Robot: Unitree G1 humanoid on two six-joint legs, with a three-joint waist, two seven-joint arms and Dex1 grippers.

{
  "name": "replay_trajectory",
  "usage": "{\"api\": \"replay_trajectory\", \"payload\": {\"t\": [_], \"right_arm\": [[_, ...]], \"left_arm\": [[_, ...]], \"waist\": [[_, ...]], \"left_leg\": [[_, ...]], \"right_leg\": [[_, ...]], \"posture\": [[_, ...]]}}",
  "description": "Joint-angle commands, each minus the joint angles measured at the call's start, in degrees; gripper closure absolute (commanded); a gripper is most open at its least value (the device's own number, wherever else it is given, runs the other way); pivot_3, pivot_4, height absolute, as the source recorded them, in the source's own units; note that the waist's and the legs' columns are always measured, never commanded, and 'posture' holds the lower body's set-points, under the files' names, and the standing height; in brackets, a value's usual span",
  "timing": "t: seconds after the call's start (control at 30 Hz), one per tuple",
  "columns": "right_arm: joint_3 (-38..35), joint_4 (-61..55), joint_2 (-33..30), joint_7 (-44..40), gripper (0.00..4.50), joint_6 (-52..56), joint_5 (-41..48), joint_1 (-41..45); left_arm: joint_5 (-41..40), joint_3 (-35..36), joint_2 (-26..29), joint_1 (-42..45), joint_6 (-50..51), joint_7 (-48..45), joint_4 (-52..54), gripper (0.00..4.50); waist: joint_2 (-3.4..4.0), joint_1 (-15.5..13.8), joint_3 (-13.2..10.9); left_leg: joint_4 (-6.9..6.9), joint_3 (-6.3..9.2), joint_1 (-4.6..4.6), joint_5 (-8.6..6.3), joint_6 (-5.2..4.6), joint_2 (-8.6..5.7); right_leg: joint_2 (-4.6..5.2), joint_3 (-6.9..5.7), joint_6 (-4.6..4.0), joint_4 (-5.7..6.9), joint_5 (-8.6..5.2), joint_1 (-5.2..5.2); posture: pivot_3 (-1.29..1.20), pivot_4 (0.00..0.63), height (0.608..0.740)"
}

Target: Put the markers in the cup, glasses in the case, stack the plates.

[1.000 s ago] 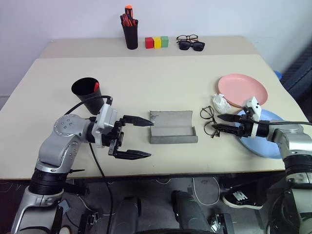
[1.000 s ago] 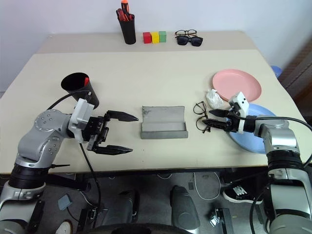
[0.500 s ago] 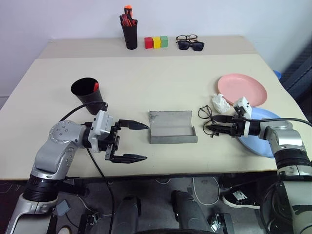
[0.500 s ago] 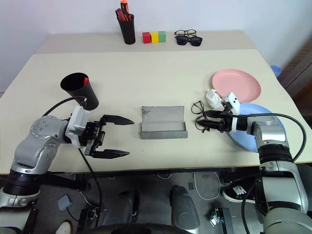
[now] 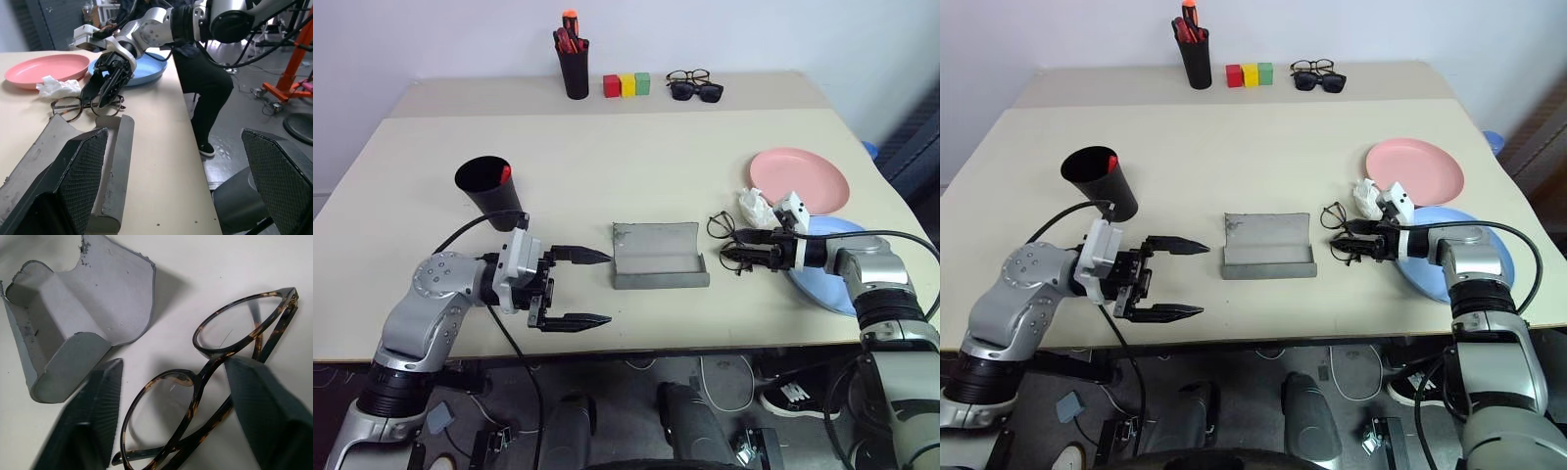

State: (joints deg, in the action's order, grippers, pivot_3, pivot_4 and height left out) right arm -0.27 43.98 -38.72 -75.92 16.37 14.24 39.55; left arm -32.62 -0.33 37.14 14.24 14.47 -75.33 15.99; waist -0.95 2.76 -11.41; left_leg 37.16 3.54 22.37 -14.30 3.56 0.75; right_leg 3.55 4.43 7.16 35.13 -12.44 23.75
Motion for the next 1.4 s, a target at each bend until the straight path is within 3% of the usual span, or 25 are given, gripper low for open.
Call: {"api": "replay_trajectory", "payload": {"t": [0.03, 0.13, 0.17, 0.63, 0.9, 1.2, 1.4], "right_arm": [[0.0, 0.9, 0.5, -0.4, 2.91, -1.1, -0.6, 1.8], [0.1, 2.0, 1.0, -0.5, 4.43, -1.7, -1.3, 2.5], [0.2, 2.3, 1.1, -0.6, 4.48, -1.8, -1.4, 2.7], [-3.2, 4.2, 0.4, 3.0, 4.48, -9.0, -0.8, 5.9], [-7.0, -2.7, 5.3, 10.0, 4.48, -16.3, 2.2, 8.6], [-3.8, -21.5, 11.3, 7.6, 4.48, -7.6, 7.8, 2.1], [1.3, -38.3, 10.4, 4.8, 4.48, 6.2, 13.2, -6.3]], "left_arm": [[-1.1, 1.0, 0.5, -0.5, -0.2, 0.9, 2.5, 0.00], [-1.0, 1.2, 0.7, -1.4, -0.4, 1.7, 2.9, 0.00], [-1.0, 1.2, 0.7, -1.6, -0.4, 1.9, 3.1, 0.00], [-1.0, 0.7, 0.1, -3.0, -0.8, 4.6, 3.8, 0.00], [-1.0, -0.1, -1.3, -1.9, -0.5, 5.8, 3.0, 0.00], [-1.2, -0.2, -1.6, -2.1, -0.1, 6.4, 3.1, 0.00], [-1.6, 0.6, -0.8, -3.8, 0.4, 7.2, 4.1, 0.00]], "waist": [[0.00, 0.0, 0.0], [-0.01, 0.3, 0.0], [-0.06, 0.4, 0.0], [-0.07, 0.9, 0.0], [-0.02, 1.5, 0.0], [0.01, 1.1, 0.0], [0.02, 1.2, 0.0]], "left_leg": [[0.00, 0.00, 0.00, 0.00, 0.00, 0.00], [0.00, 0.00, -0.01, 0.00, 0.00, 0.00], [0.00, 0.00, -0.09, 0.00, 0.00, 0.00], [0.06, 0.01, -0.25, 0.00, 0.00, 0.00], [-0.10, 0.00, -0.19, 0.00, 0.00, 0.04], [-0.10, 0.04, -0.06, 0.00, 0.00, 0.07], [-0.12, 0.04, -0.02, 0.00, 0.00, 0.07]], "right_leg": [[0.00, 0.00, 0.00, 0.00, 0.00, 0.00], [0.00, 0.00, 0.00, 0.00, 0.00, -0.01], [0.00, 0.00, 0.00, 0.00, 0.00, -0.09], [0.01, 0.00, -0.02, -0.02, 0.00, -0.29], [-0.04, 0.02, -0.01, 0.01, 0.01, -0.11], [-0.06, 0.00, 0.00, 0.02, 0.01, -0.03], [-0.06, 0.00, -0.01, 0.05, 0.00, 0.05]], "posture": [[0.00, 0.150, 0.740], [0.00, 0.150, 0.740], [0.00, 0.150, 0.740], [0.00, 0.150, 0.740], [0.00, 0.150, 0.740], [0.00, 0.150, 0.740], [0.00, 0.150, 0.740]]}}
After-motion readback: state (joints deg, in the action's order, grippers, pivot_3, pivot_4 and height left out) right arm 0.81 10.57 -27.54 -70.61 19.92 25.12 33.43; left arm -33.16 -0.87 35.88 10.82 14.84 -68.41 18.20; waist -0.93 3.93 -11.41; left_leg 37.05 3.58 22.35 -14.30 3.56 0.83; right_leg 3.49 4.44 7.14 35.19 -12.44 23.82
